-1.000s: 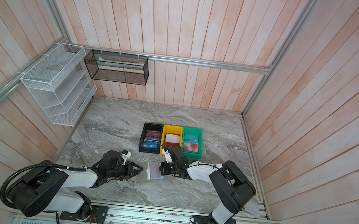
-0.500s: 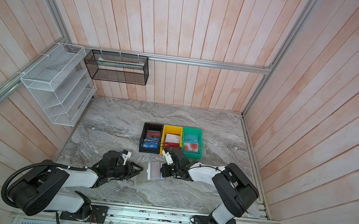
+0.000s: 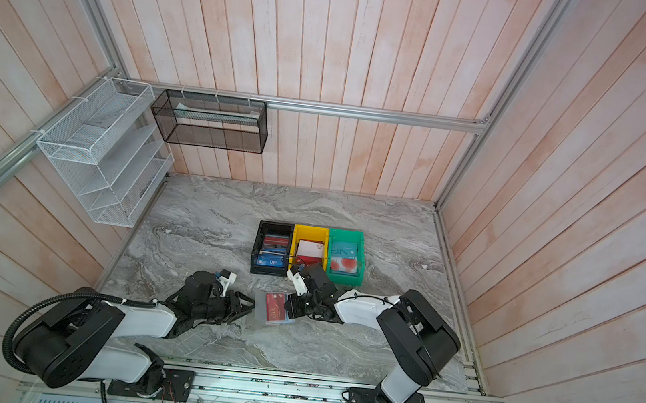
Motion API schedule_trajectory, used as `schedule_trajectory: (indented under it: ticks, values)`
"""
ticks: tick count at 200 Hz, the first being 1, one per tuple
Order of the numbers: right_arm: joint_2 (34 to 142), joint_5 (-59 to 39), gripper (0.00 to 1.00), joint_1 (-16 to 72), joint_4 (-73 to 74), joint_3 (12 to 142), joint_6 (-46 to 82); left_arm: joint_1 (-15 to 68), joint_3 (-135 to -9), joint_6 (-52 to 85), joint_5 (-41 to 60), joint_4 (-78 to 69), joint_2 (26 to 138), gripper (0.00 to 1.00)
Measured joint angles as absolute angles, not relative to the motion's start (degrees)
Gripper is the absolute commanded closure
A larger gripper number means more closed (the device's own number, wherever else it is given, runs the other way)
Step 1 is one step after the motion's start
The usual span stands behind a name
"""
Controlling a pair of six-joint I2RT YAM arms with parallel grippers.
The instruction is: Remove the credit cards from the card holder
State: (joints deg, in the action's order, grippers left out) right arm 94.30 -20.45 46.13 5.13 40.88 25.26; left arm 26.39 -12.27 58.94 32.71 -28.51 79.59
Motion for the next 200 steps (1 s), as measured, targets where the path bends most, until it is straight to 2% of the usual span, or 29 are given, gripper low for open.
schedule_trajectory:
  ticks: [40,82,114,134,160,200]
  values:
    - [94.3,-20.4,1.0,46.3,5.1,40.9,25.3,26.2,-13.0,57.5,32.0,-22.9,76.3,0.56]
    - [94.3,-20.5,1.0,46.4,5.1,40.9,25.3,24.4,-14.0,55.7,28.4,-6.0,61.3,0.55]
    - [94.3,-20.4,1.0,46.4,5.1,40.9,25.3,24.4,-15.0,56.2,28.1,-3.4,54.6,0.58]
    - [94.3,-20.4,1.0,46.5,5.1,40.9,25.3,24.7,-14.7,57.4,28.6,-6.7,57.7,0.62]
    - [94.3,-20.4,1.0,46.5,5.1,40.8,25.3,27.4,-14.7,59.0,29.4,-13.1,67.3,0.66]
    - [94.3,-20.4,1.0,46.5,5.1,40.8,25.3,30.0,-15.0,61.1,31.8,-22.9,78.9,0.67]
